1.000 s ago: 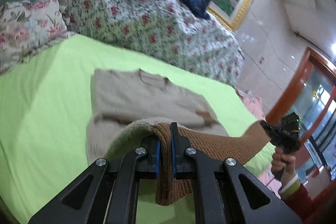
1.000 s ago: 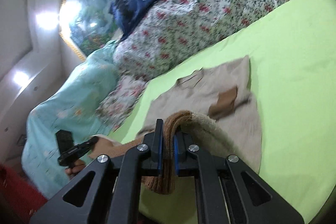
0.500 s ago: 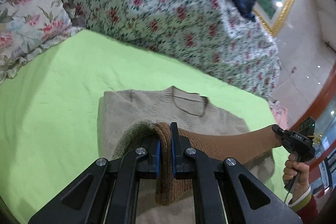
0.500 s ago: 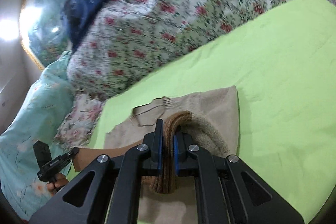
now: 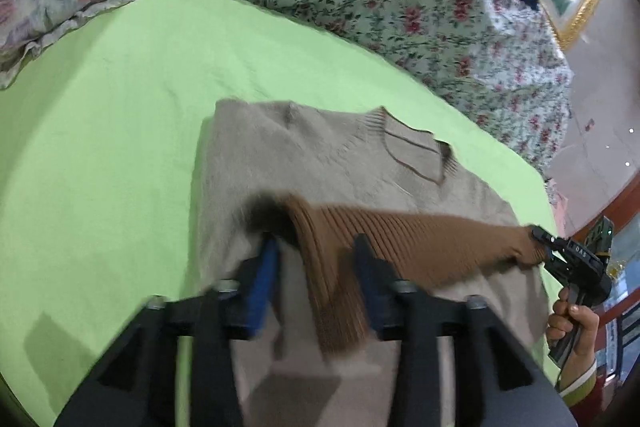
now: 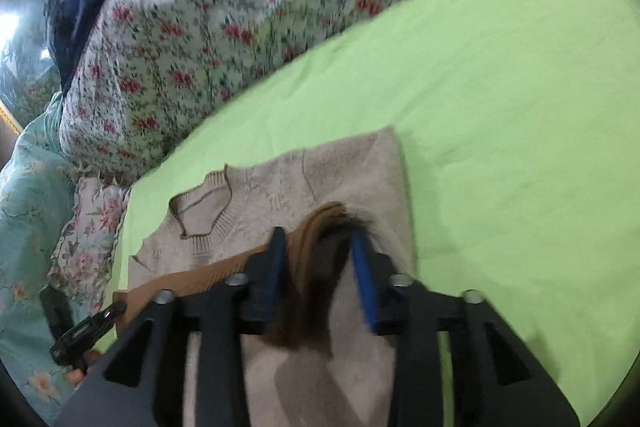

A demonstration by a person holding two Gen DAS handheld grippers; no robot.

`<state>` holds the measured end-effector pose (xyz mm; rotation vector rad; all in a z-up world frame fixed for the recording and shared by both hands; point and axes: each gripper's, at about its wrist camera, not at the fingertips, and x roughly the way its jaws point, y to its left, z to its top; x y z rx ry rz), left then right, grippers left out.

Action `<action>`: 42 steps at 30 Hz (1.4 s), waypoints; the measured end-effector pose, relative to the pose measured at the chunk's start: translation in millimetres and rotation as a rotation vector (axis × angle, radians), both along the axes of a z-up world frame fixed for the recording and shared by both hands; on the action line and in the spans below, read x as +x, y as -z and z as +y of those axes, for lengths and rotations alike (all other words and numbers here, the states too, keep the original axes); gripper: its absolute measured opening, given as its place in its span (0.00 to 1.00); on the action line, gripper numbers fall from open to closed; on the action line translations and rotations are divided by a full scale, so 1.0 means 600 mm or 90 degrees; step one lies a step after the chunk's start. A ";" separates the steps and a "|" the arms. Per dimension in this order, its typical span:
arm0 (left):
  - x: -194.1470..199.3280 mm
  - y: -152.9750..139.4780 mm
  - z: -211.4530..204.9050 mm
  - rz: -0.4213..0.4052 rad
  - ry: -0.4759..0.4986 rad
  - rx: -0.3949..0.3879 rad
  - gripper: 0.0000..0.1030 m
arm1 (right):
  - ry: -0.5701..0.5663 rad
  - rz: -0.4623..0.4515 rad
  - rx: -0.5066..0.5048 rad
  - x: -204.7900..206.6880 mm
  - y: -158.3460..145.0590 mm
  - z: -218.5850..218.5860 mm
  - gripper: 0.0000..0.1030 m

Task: Fold small clothes

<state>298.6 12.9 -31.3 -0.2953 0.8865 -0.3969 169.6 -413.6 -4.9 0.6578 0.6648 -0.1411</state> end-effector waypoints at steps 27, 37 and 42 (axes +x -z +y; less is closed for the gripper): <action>0.003 -0.020 0.021 0.010 -0.055 0.039 0.57 | -0.022 0.042 -0.063 -0.002 -0.010 0.030 0.50; -0.197 0.007 0.001 0.036 0.004 -0.017 0.58 | -0.076 0.033 -0.035 -0.115 -0.003 0.125 0.57; -0.254 0.028 0.004 0.056 0.005 -0.042 0.61 | -0.085 0.031 -0.013 -0.162 0.011 0.162 0.59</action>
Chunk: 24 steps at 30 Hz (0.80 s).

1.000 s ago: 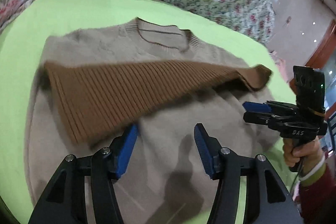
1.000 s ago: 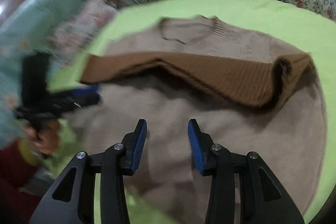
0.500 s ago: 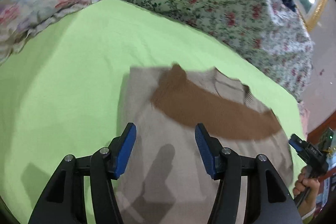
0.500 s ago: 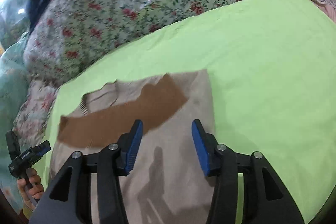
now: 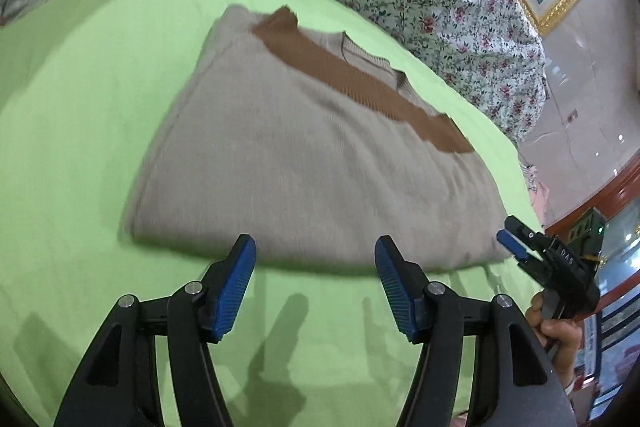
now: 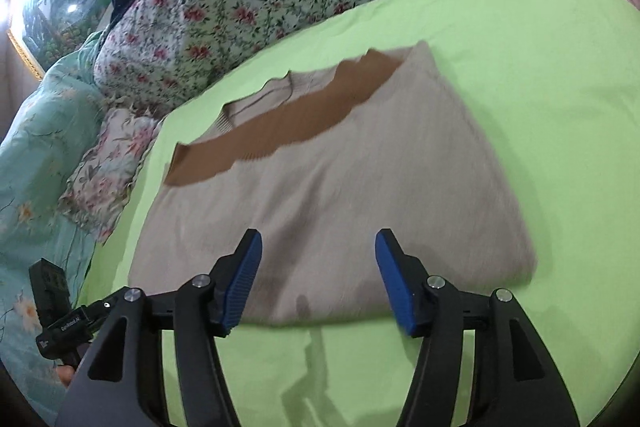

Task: Fold small clothes

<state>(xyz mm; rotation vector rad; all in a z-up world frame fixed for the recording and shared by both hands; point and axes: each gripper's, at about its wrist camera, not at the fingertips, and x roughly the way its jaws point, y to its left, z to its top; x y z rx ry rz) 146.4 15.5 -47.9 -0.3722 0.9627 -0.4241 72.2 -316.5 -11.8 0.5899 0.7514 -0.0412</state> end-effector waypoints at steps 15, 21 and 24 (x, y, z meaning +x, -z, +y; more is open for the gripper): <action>-0.031 0.035 0.011 0.029 -0.042 -0.074 0.68 | -0.020 0.025 0.048 -0.065 0.027 0.051 0.63; -0.007 0.045 0.013 0.034 -0.069 -0.089 0.70 | -0.030 0.023 0.054 -0.064 0.024 0.056 0.63; 0.020 0.045 0.024 0.026 -0.099 -0.088 0.70 | -0.034 0.018 0.054 -0.063 0.019 0.057 0.63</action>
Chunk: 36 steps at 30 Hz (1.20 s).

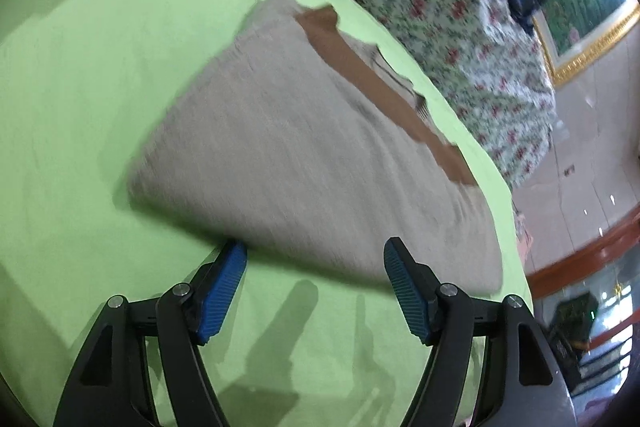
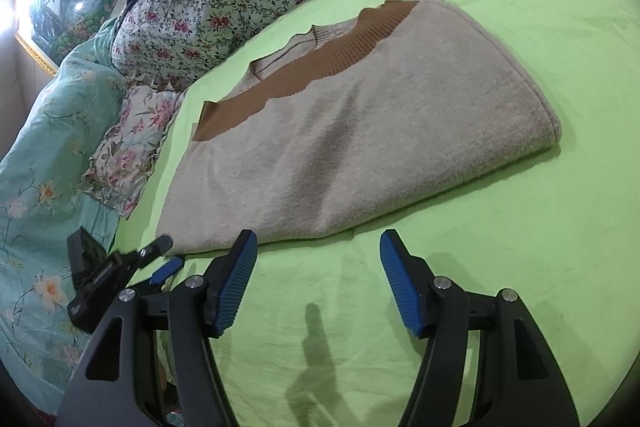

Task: Fold small clothes
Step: 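Grasp the folded sweater side edge with the left gripper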

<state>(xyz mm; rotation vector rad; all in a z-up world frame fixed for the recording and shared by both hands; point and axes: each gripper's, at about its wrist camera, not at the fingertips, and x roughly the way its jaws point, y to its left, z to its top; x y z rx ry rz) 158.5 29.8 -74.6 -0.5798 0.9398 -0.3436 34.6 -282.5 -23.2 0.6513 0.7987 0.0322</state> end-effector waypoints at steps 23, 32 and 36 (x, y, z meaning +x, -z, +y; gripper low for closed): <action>0.074 -0.117 -0.092 -0.159 0.044 0.100 0.09 | -0.044 -0.050 0.025 0.110 -0.043 -0.070 0.63; 0.075 -0.118 -0.253 -0.199 0.194 0.147 0.09 | -0.152 -0.040 0.141 0.228 -0.052 -0.089 0.63; 0.077 -0.092 -0.279 -0.182 0.223 0.161 0.09 | -0.240 -0.006 0.190 0.322 -0.040 -0.051 0.72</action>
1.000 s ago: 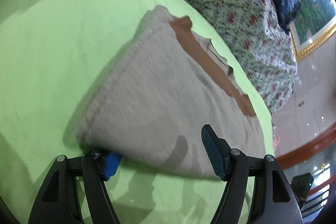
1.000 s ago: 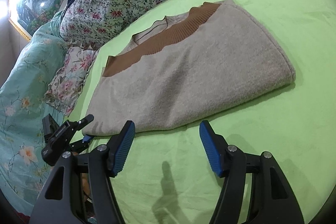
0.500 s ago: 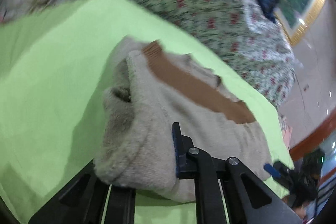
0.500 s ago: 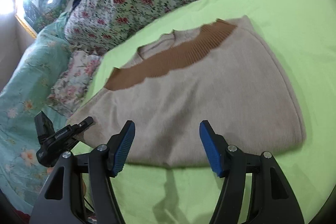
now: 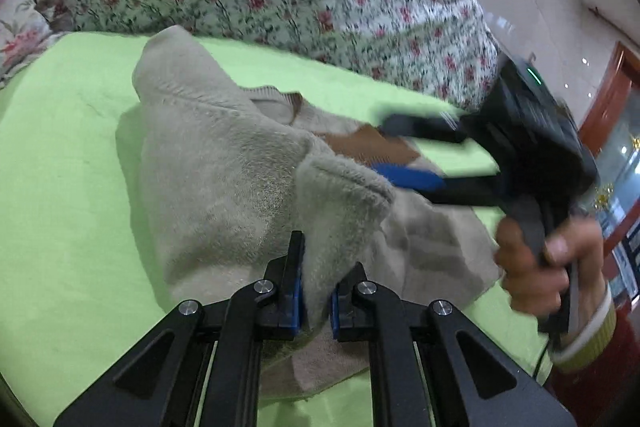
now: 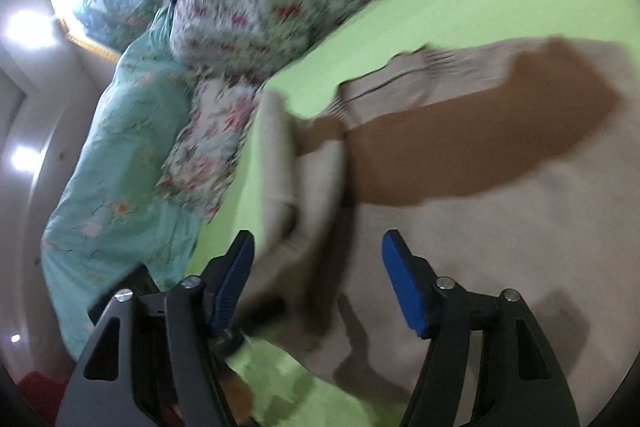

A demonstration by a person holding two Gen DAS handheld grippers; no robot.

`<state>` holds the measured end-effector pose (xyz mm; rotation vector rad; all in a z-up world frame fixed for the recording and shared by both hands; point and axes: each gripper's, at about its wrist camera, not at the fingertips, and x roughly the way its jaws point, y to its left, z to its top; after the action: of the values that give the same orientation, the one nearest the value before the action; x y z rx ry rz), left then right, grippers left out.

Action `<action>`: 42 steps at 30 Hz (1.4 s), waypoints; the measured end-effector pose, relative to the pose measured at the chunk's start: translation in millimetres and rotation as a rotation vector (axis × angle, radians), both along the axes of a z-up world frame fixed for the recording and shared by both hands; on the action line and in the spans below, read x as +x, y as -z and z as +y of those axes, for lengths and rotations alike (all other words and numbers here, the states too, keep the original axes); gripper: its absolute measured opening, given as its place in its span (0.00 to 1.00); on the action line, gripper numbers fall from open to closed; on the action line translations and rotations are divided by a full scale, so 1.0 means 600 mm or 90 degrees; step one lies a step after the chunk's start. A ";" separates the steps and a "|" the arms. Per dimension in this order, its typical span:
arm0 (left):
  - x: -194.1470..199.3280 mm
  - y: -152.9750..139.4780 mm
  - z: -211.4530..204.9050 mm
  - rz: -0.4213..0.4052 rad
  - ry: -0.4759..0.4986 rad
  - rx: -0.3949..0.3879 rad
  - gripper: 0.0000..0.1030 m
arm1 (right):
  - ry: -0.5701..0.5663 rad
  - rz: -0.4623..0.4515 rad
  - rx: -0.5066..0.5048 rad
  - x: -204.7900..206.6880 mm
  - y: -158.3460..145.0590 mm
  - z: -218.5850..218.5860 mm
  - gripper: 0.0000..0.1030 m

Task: Fold small clothes

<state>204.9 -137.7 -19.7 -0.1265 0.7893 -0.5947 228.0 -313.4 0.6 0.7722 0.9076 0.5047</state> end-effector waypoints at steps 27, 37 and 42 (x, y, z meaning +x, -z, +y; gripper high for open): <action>-0.043 -0.033 -0.183 0.009 0.179 -0.054 0.09 | 0.063 -0.032 -0.157 -0.018 -0.065 -0.128 0.15; -0.045 0.035 -0.282 0.075 0.224 -0.026 0.09 | 0.134 0.023 -0.169 -0.072 0.019 -0.215 0.13; -0.060 0.010 -0.283 0.057 0.238 -0.058 0.09 | 0.149 -0.025 -0.194 -0.088 -0.014 -0.215 0.13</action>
<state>169.2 -307.7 -25.7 -0.0897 0.8804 -0.9844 175.5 -442.1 8.9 0.5788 0.8214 0.1693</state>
